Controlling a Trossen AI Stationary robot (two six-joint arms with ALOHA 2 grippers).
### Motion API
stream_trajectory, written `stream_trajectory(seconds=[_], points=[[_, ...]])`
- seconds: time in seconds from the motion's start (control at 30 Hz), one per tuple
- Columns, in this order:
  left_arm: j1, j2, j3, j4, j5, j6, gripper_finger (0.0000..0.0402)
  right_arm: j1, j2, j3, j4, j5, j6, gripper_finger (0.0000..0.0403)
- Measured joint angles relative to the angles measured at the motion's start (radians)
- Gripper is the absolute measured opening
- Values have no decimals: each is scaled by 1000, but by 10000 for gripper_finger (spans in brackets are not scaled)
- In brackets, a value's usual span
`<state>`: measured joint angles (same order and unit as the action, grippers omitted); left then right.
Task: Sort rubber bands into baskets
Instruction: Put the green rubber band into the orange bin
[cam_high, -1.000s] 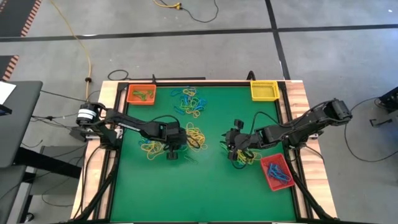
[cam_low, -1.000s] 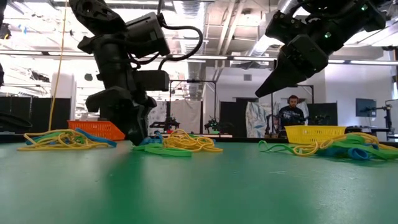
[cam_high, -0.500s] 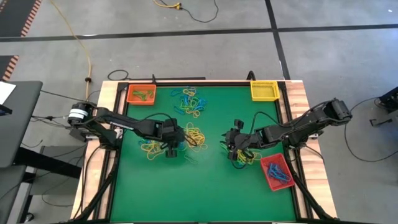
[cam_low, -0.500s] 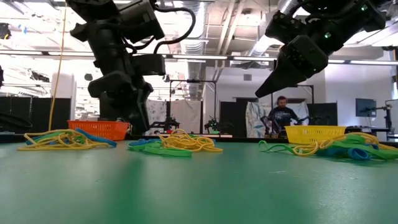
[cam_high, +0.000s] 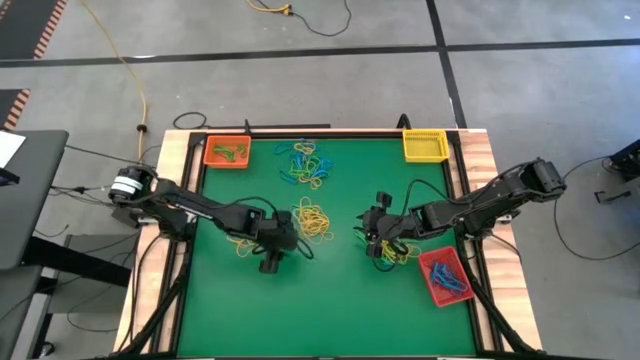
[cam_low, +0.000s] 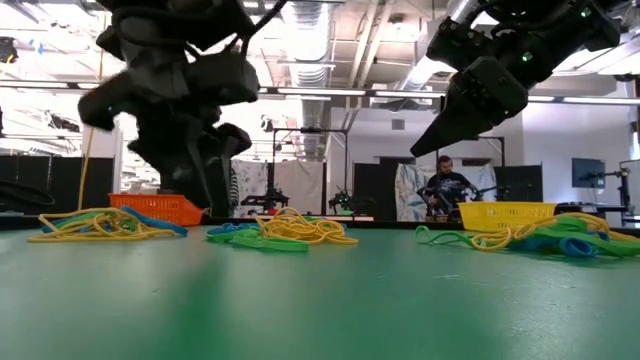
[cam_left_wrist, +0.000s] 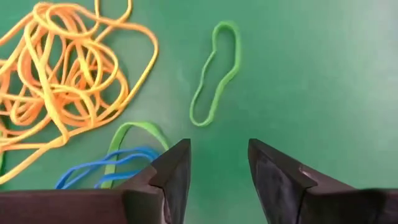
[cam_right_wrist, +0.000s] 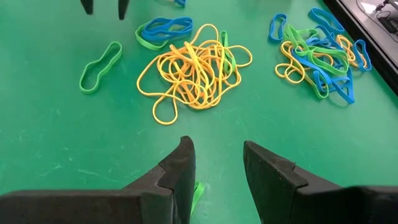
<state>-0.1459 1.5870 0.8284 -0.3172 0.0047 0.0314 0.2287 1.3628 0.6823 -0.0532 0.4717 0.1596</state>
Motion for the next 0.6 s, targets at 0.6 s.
stream_trajectory(seconds=[0.6], points=[[49,93,1,41,-58,-17,127,6,0,0,4,0,15,164]])
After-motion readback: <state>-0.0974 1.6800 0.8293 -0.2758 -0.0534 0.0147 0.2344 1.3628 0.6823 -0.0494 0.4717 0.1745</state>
